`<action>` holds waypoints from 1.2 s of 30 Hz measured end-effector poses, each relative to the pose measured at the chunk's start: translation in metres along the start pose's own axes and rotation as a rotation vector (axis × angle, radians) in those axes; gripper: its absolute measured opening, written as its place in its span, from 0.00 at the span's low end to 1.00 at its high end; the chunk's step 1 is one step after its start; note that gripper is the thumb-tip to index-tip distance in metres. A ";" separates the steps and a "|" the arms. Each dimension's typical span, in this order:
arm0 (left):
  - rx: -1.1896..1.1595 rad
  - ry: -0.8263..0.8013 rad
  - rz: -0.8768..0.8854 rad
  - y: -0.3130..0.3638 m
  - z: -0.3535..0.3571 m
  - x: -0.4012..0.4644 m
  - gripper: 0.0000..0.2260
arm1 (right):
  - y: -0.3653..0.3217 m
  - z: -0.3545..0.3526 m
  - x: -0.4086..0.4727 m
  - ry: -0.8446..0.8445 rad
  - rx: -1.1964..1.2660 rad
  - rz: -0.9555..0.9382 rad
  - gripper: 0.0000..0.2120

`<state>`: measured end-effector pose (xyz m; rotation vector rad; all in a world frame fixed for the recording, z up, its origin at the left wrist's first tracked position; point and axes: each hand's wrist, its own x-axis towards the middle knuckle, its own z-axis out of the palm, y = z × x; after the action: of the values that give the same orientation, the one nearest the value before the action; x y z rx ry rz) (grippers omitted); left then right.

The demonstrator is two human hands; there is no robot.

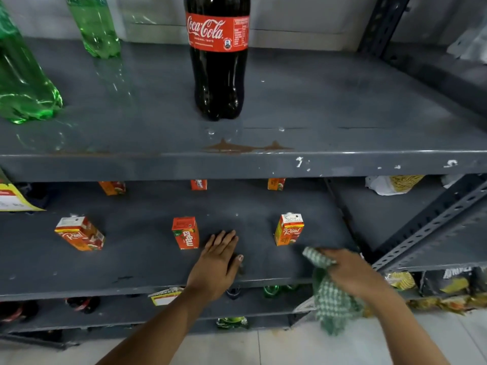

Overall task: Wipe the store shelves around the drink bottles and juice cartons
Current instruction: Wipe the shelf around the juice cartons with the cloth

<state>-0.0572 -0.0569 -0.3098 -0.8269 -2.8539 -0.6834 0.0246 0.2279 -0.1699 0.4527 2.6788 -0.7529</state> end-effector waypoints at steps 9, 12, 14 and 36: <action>0.041 -0.019 -0.041 -0.001 0.005 -0.006 0.29 | -0.028 -0.035 0.121 0.243 0.060 -0.111 0.16; 0.028 0.004 -0.060 -0.003 0.007 -0.006 0.27 | -0.063 -0.019 0.166 0.003 0.128 -0.368 0.22; 0.030 0.017 -0.059 -0.002 0.006 -0.006 0.27 | -0.078 -0.002 0.194 -0.221 0.005 -0.454 0.29; -0.258 0.066 -0.027 0.030 0.003 0.026 0.28 | -0.001 -0.008 0.185 -0.250 0.305 -0.145 0.20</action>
<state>-0.0629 -0.0202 -0.2954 -0.7798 -2.7601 -1.0780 -0.1437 0.2707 -0.2341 0.2180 2.3903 -1.1855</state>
